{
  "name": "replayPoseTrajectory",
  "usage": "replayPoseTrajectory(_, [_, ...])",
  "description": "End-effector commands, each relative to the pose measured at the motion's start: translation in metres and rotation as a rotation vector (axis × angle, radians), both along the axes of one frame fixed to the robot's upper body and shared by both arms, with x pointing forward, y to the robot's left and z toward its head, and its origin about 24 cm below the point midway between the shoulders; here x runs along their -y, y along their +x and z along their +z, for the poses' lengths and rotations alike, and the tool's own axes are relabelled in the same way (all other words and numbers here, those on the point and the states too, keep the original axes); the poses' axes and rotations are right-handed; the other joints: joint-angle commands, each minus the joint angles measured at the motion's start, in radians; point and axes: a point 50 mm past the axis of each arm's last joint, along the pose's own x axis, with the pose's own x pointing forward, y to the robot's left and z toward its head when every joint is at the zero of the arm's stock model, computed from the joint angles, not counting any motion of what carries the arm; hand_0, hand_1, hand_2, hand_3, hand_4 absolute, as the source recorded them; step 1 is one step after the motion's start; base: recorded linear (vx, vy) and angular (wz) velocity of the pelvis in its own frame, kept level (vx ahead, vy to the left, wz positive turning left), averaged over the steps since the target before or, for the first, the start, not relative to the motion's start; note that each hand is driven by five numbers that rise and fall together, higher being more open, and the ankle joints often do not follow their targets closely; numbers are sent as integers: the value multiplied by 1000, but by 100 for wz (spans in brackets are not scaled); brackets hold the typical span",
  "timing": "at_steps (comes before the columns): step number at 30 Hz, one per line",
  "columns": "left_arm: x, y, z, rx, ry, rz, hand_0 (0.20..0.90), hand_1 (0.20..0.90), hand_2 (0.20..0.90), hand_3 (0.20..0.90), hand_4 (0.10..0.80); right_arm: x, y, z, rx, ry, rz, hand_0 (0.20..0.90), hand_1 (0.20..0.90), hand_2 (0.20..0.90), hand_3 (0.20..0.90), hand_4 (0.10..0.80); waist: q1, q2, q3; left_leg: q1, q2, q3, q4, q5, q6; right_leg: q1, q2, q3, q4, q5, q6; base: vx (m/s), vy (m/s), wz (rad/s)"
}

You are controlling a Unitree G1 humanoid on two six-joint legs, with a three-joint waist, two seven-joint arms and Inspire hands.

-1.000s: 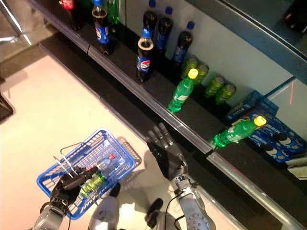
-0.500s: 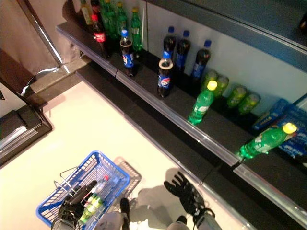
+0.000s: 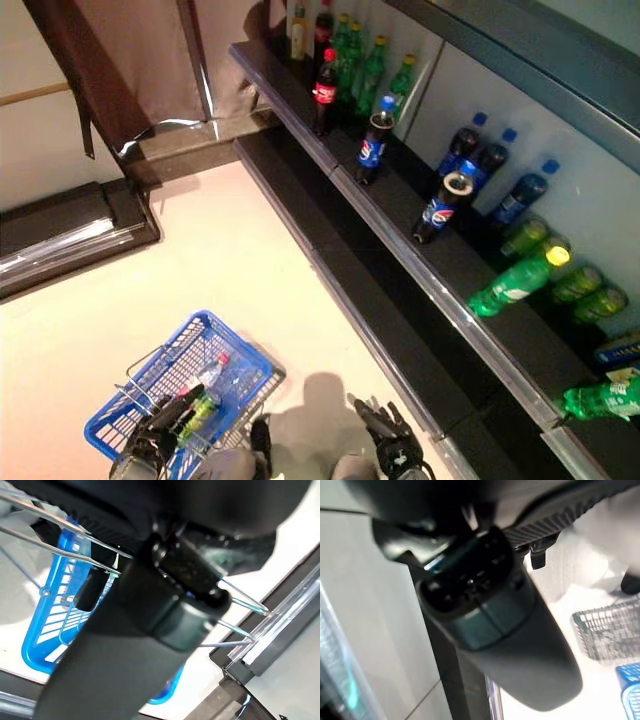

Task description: Pick up the drink and place into the basket.

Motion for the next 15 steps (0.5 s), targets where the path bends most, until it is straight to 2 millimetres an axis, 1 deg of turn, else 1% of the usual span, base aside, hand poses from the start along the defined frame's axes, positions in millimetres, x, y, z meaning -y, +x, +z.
replayPoseTrajectory(1, [0,57,48,397,38,-23,300,300,300,200,100,31,-2,8,65,-58,-72,900,900,900,900,800,-25,14,-42,11,-29,-15,140,-103,-77,110,54,-18,-291,221,24,390,121,21])
replayPoseTrajectory(2, [4,54,42,387,18,-17,300,300,300,200,100,34,-6,6,50,-57,-88,900,900,900,900,800,-36,16,-47,41,-42,-25,145,-142,-79,77,64,-32,-287,236,40,378,117,12])
replayPoseTrajectory(3, [6,53,39,378,10,-10,300,300,300,200,100,34,-8,4,38,-52,-95,900,900,900,900,800,-44,20,-46,62,-48,-20,154,-167,-79,50,71,-66,-270,248,49,513,153,-1])
replayPoseTrajectory(4, [7,52,38,374,5,-6,300,300,300,200,100,34,-9,4,30,-48,-103,900,900,900,900,800,-47,18,-46,75,-55,-15,161,-178,-79,34,76,-88,-258,258,51,440,130,-18])
replayPoseTrajectory(5, [10,51,36,372,-8,1,300,300,300,200,100,35,-11,3,21,-43,-112,900,900,900,900,800,-55,18,-45,91,-66,-13,191,-211,-74,10,82,-124,-228,264,51,348,102,-16])
replayPoseTrajectory(6, [11,51,36,372,-11,0,300,300,300,200,100,36,-12,2,17,-43,-114,900,900,900,900,800,-58,16,-47,95,-70,-10,205,-224,-70,5,80,-135,-223,265,48,352,103,-9])
replayPoseTrajectory(7, [14,52,35,373,-12,-9,300,300,300,200,100,37,-15,1,12,-44,-122,900,900,900,900,800,-69,6,-49,97,-80,4,235,-239,-57,1,69,-155,-225,280,28,239,65,0])
replayPoseTrajectory(8, [14,52,35,372,-12,-9,300,300,300,200,100,37,-15,1,11,-44,-121,900,900,900,900,800,-67,19,-51,106,-70,-10,239,-261,-61,8,83,-143,-221,261,39,314,44,19])
replayPoseTrajectory(9, [17,52,31,349,-21,1,300,300,300,200,100,39,-20,-1,-15,-37,-152,900,900,900,900,800,-91,12,-62,104,-68,-6,335,-210,-72,6,85,-131,-212,241,-13,294,19,28])
replayPoseTrajectory(10, [20,51,28,334,-34,16,300,300,300,200,100,38,-20,-1,-31,-36,-162,900,900,900,900,800,-99,18,-68,107,-58,-16,395,-145,-100,16,96,-123,-208,225,-29,382,49,60])
replayPoseTrajectory(11, [25,48,25,332,-55,39,300,300,300,200,100,38,-21,0,-40,-55,-135,900,900,900,900,800,-109,24,-75,76,-39,-32,518,-29,-167,52,99,-123,-225,207,-58,358,92,47])
replayPoseTrajectory(12, [26,46,24,335,-55,34,300,300,300,200,100,42,-22,2,-31,-78,-98,900,900,900,900,800,-110,20,-78,45,-37,-30,636,8,-195,72,81,-128,-240,208,-71,390,136,42])
replayPoseTrajectory(13, [28,42,22,332,-51,31,300,300,300,200,100,45,-21,4,-21,-100,-67,900,900,900,900,800,-109,18,-79,10,-45,-44,737,48,-217,86,71,-125,-247,209,-79,316,137,0])
replayPoseTrajectory(14, [28,39,20,327,-52,38,300,300,300,200,100,46,-18,6,-14,-110,-53,900,900,900,900,800,-106,20,-79,-19,-38,-45,760,55,-215,96,67,-121,-242,201,-82,294,144,-13])
replayPoseTrajectory(15, [27,36,19,318,-58,59,300,300,300,200,100,46,-16,7,-10,-112,-46,900,900,900,900,800,-100,21,-78,-44,-17,-45,755,51,-208,102,65,-112,-233,192,-82,257,127,-28])
